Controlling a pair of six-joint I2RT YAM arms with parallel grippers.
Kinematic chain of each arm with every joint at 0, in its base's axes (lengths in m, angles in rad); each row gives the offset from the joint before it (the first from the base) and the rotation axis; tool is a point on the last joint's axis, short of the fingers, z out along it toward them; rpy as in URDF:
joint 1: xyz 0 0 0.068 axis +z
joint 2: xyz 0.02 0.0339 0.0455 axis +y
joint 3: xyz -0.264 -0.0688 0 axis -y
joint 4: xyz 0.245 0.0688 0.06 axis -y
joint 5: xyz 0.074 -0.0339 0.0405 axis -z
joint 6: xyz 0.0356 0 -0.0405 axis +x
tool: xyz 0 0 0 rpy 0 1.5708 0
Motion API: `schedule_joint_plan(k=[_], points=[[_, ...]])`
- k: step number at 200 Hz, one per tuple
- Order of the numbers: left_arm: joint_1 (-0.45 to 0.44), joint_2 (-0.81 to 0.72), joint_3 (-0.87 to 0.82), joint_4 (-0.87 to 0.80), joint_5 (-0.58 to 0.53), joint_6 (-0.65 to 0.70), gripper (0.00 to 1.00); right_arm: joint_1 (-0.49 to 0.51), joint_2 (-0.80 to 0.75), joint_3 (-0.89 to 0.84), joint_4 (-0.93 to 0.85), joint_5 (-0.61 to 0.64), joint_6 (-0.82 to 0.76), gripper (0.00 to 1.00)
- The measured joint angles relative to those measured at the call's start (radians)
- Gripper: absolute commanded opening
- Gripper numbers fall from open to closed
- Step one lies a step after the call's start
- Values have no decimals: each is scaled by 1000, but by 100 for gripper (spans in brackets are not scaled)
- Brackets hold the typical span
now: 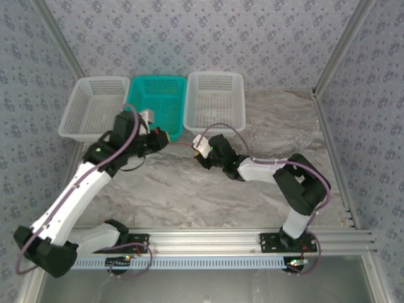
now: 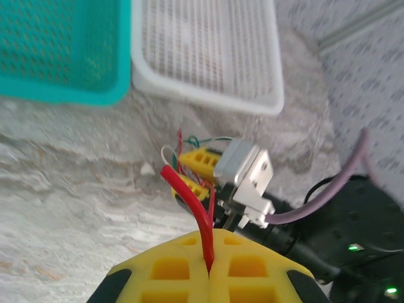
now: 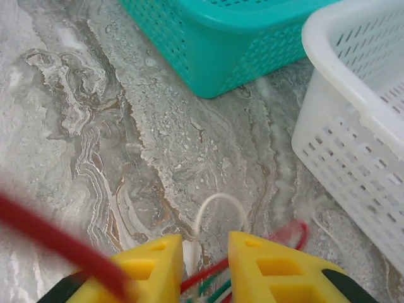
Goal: Untangle the cables
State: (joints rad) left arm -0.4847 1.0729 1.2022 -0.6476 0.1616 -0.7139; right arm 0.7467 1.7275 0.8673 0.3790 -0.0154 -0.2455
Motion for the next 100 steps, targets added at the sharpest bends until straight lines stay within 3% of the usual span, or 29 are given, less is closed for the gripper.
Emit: schedule_joint_plan(k=[14, 45, 86, 100], points=[[66, -34, 59, -40, -3, 21, 0, -6, -10, -31, 9, -3, 21, 37], [213, -74, 153, -99, 7, 57, 0, -23, -32, -109, 3, -7, 50, 29], [274, -72, 172, -104, 11, 84, 0, -40, -61, -161, -32, 2, 71, 28], [302, -69, 172, -114, 15, 95, 0, -42, -87, -183, -35, 1, 77, 19]])
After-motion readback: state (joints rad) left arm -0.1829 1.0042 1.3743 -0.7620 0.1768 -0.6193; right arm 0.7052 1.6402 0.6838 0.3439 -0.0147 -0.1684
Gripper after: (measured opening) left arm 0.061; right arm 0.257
